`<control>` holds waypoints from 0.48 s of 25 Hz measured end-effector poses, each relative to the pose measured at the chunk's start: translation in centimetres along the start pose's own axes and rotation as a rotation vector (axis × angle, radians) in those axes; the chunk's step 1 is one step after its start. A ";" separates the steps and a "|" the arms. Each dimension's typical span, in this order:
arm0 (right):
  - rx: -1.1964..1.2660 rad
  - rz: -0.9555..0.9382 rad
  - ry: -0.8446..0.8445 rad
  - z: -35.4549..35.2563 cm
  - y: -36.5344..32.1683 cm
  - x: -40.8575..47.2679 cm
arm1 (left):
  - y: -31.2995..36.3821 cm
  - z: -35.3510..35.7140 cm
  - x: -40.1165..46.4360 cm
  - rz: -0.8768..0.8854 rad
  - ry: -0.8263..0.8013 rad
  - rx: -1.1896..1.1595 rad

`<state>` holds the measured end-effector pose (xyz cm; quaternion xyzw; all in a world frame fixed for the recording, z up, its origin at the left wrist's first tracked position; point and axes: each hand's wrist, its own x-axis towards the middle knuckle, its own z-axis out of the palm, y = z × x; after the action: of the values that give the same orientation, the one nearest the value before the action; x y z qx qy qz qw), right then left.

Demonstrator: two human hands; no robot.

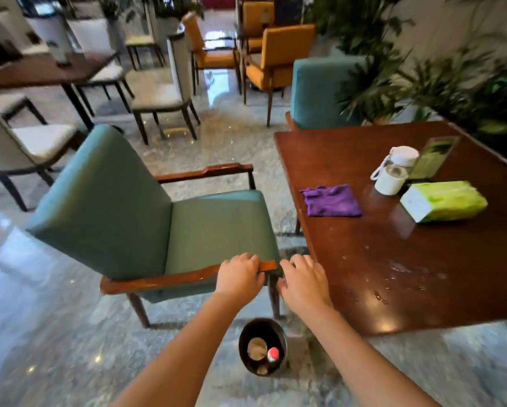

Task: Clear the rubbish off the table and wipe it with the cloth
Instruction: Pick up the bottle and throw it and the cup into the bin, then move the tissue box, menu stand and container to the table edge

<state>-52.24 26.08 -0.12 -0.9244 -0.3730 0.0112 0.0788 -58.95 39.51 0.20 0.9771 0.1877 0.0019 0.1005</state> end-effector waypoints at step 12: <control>-0.033 0.068 0.184 -6.4 20.1 0.7 | 18.2 1.1 9.1 0.152 0.134 -0.073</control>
<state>-37.35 11.43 3.17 -0.9348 -0.3329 -0.0772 0.0970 -43.79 26.12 2.38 0.9819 0.1189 0.0819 0.1228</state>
